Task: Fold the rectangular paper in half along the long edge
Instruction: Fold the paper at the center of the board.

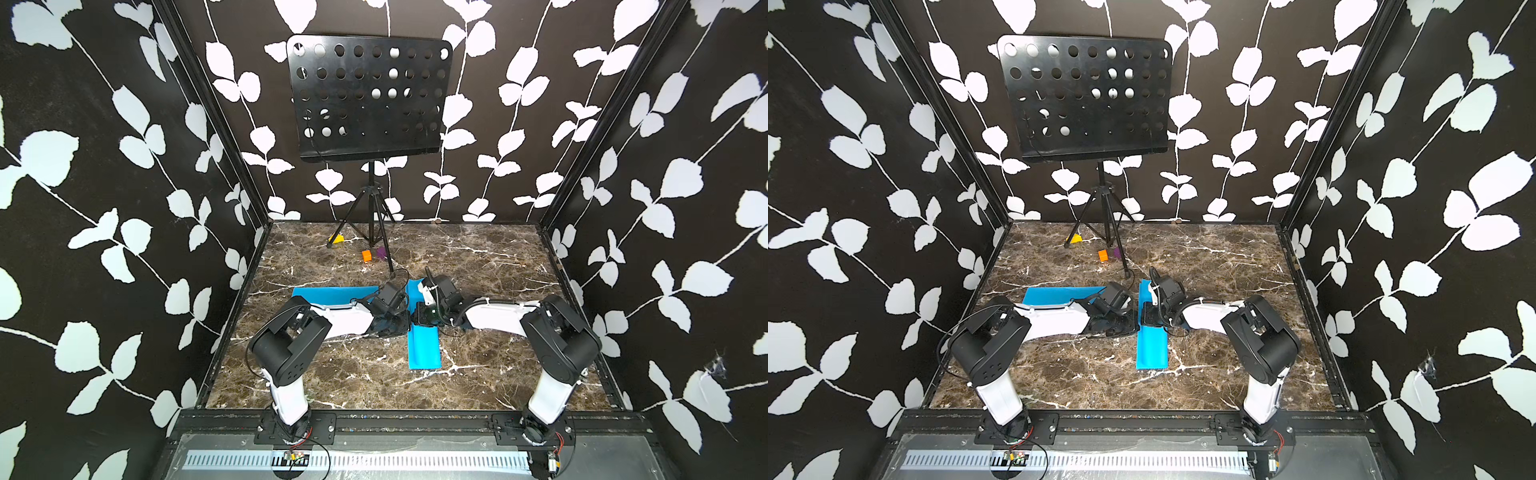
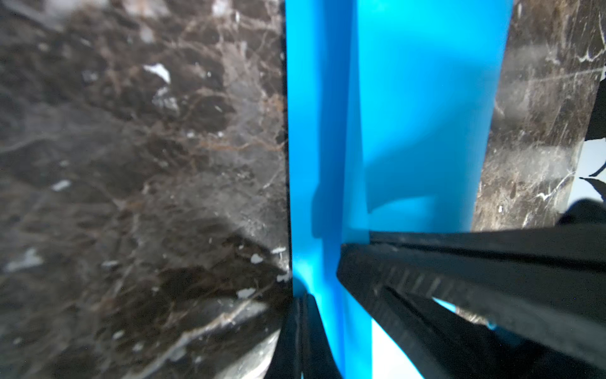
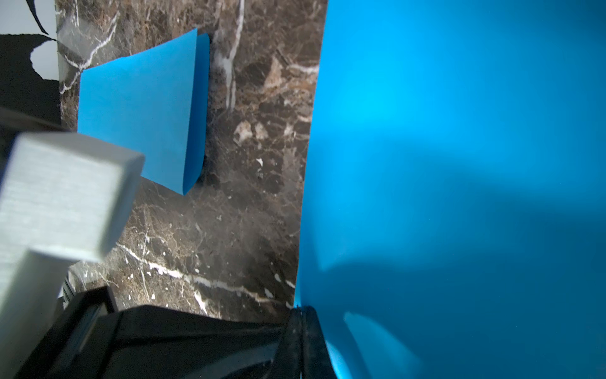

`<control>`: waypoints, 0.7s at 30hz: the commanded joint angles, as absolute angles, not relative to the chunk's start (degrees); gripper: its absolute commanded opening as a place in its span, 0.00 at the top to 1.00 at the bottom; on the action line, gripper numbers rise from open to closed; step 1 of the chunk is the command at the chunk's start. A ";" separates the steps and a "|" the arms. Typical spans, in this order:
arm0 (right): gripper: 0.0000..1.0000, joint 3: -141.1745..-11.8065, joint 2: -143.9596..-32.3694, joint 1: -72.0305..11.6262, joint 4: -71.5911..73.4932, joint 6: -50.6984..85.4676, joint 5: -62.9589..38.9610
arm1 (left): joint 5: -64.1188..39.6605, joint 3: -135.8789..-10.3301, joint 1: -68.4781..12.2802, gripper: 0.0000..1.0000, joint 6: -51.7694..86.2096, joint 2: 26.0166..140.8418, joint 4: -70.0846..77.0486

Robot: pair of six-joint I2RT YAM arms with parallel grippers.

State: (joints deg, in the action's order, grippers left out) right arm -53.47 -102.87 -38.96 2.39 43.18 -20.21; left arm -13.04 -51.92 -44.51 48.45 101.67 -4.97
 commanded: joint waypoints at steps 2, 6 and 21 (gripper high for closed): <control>1.00 -55.26 -104.48 -39.29 4.44 44.38 -19.73 | -10.46 -48.47 -44.30 1.00 48.08 105.04 -12.78; 1.00 -55.11 -104.85 -39.28 4.22 44.29 -19.63 | -10.53 -48.45 -44.34 1.00 47.99 104.93 -12.83; 1.00 -55.06 -105.89 -39.29 5.45 44.92 -20.87 | -10.44 -48.39 -44.22 1.00 47.88 104.83 -12.99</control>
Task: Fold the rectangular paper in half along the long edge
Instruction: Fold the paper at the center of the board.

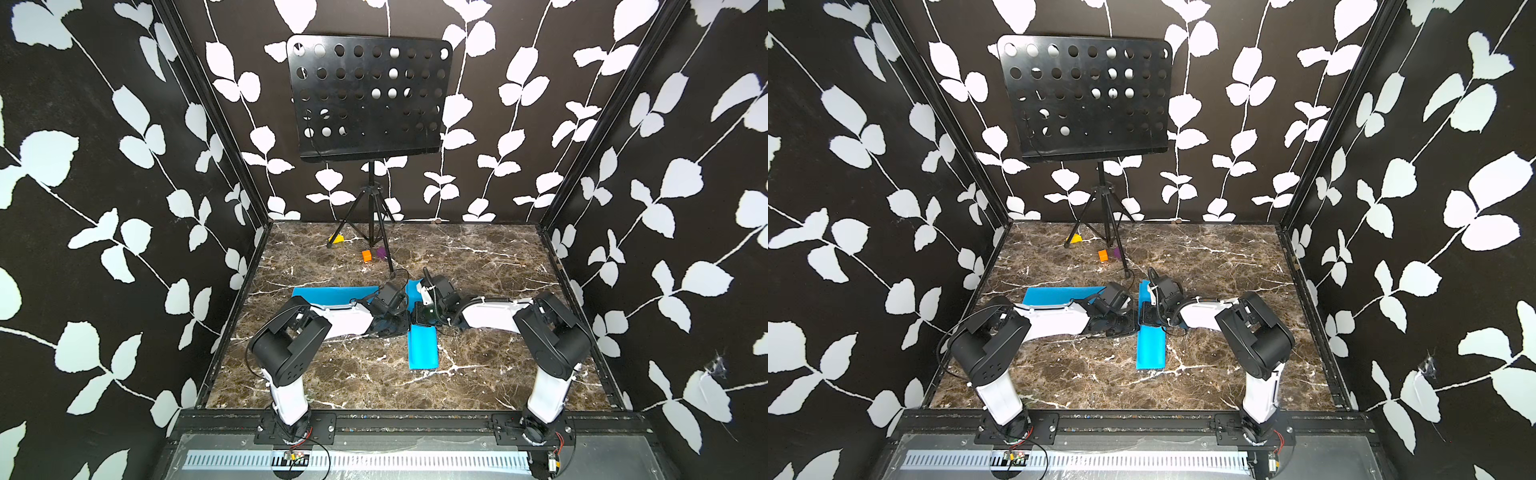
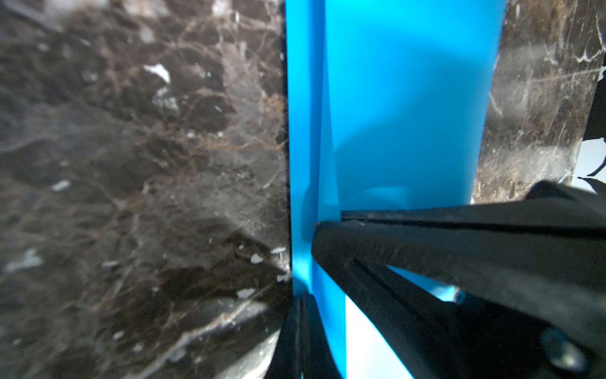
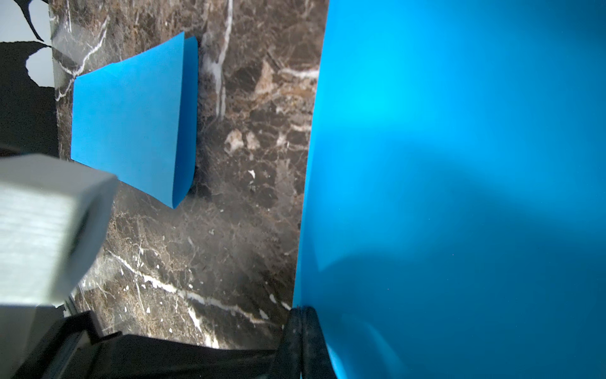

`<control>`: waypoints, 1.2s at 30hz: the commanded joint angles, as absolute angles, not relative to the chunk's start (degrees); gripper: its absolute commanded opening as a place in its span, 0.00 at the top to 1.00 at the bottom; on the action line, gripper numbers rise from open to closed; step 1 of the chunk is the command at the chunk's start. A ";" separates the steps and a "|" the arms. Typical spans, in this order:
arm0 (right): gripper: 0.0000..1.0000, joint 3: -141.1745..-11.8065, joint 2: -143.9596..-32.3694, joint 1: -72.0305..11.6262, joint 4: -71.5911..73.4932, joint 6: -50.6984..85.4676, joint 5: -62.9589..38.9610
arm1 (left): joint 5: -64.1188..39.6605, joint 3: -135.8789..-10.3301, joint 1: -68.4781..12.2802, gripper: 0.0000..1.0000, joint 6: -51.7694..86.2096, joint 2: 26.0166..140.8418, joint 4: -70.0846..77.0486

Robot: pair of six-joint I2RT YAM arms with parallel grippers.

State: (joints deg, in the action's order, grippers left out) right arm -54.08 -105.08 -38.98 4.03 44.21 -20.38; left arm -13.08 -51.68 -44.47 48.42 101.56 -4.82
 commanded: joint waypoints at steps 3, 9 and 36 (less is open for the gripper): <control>1.00 -54.93 -106.32 -39.29 5.33 45.00 -20.71 | -10.34 -48.29 -44.22 1.00 47.82 104.68 -13.01; 1.00 -54.41 -107.02 -39.28 5.76 45.05 -20.94 | -10.33 -48.16 -44.21 1.00 47.86 104.62 -13.01; 1.00 -53.09 -104.64 -39.29 5.98 44.56 -22.80 | -9.92 -47.67 -44.03 1.00 47.99 104.79 -12.82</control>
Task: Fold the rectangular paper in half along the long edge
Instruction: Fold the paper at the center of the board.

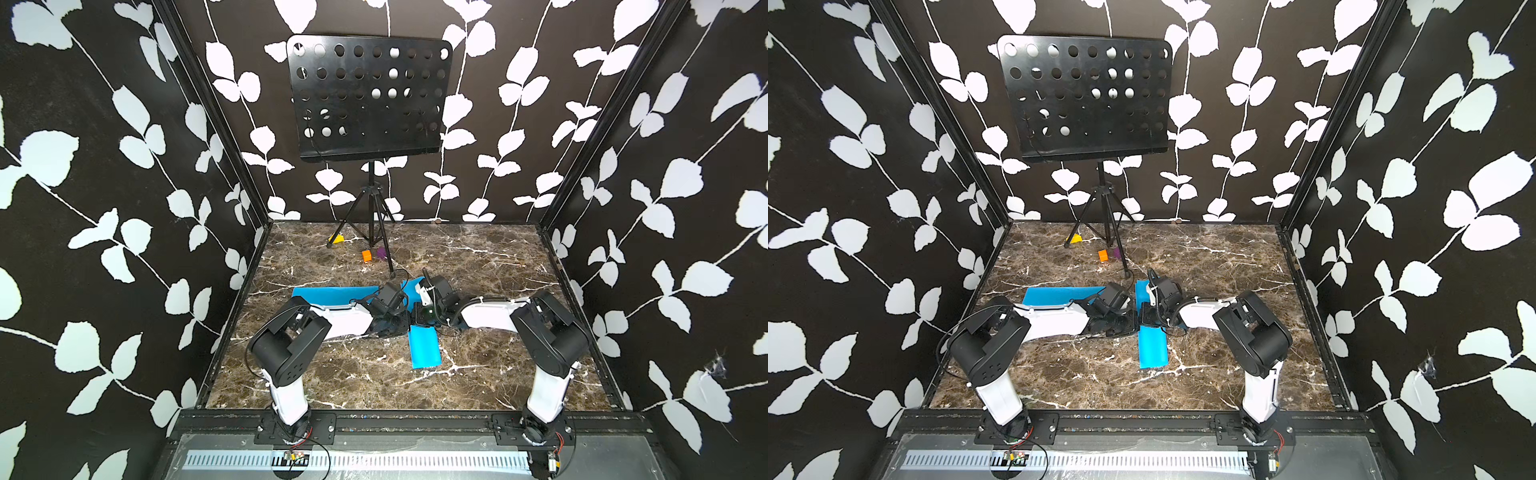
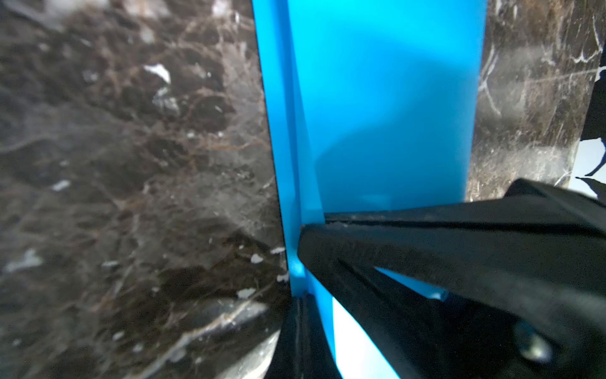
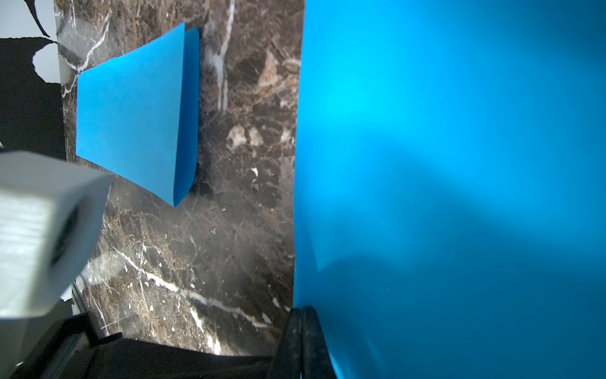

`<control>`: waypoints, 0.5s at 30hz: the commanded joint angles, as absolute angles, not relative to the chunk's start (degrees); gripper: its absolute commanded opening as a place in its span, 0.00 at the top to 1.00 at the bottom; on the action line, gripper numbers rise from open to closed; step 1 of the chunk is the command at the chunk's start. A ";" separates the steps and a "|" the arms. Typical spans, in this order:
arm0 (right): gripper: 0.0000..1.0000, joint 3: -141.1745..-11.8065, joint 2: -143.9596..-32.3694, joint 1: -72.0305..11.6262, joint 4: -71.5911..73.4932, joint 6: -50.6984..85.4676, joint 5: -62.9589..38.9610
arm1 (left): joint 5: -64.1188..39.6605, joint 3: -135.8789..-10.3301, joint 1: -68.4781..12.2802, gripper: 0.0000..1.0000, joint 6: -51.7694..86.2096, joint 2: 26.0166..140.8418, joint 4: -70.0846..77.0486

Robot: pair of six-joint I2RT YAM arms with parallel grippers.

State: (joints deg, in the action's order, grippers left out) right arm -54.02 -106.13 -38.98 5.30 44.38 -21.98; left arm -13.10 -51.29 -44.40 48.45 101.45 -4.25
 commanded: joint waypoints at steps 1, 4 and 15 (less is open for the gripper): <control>1.00 -53.00 -104.52 -39.31 5.98 44.47 -22.79 | -9.91 -47.71 -43.98 1.00 47.99 104.72 -12.81; 1.00 -53.15 -105.13 -39.29 5.51 44.07 -22.35 | -9.85 -47.65 -43.97 1.00 47.99 104.69 -12.83; 1.00 -52.52 -106.78 -39.29 1.86 42.37 -18.88 | -8.36 -47.55 -43.97 0.84 47.35 99.22 -16.92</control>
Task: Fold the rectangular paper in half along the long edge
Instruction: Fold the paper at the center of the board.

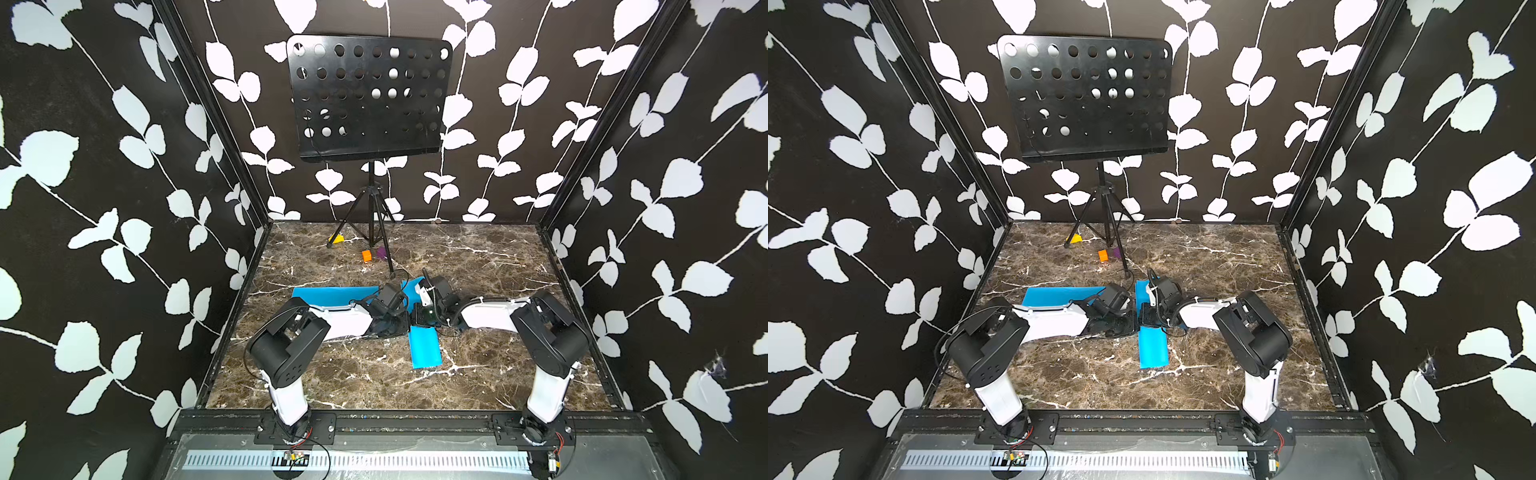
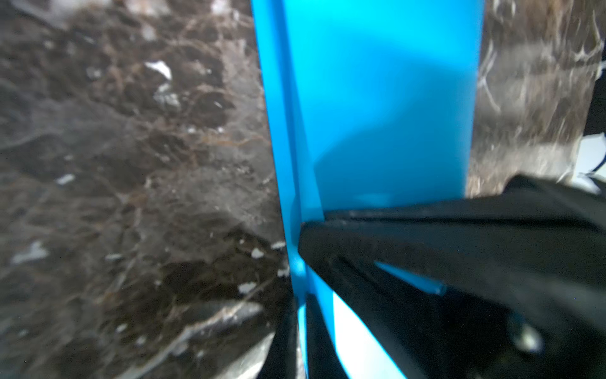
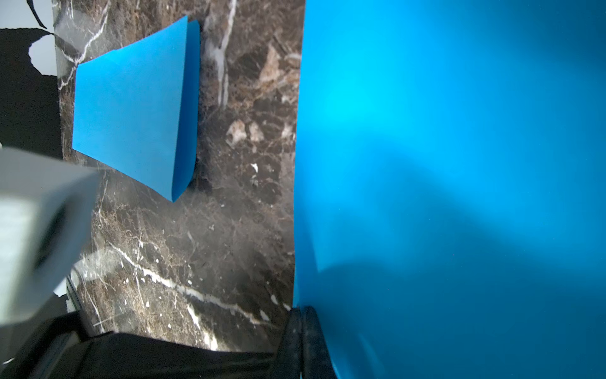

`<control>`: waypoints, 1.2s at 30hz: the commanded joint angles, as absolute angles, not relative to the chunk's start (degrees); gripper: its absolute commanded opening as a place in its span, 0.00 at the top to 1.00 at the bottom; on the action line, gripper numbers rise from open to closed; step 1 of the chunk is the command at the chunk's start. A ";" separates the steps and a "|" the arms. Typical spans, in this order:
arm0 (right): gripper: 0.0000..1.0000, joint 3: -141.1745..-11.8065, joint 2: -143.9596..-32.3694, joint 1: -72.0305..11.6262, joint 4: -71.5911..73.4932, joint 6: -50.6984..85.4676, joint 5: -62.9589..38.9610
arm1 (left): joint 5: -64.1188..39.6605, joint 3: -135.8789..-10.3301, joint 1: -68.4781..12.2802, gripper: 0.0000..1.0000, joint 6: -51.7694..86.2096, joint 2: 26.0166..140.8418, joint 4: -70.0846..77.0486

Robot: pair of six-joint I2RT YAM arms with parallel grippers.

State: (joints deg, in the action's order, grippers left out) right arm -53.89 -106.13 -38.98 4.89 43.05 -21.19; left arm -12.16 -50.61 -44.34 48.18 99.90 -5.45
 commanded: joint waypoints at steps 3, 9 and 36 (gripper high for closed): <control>1.00 -52.40 -107.22 -39.29 1.81 42.37 -18.69 | -6.76 -46.66 -43.97 0.78 47.64 94.74 -19.16; 0.98 -52.79 -107.40 -39.28 1.58 42.36 -18.69 | -2.65 -46.60 -43.61 0.73 46.56 91.00 -23.12; 0.96 -52.65 -104.27 -39.20 3.89 44.74 -20.82 | -4.79 -49.85 -42.98 0.72 44.21 90.98 -20.86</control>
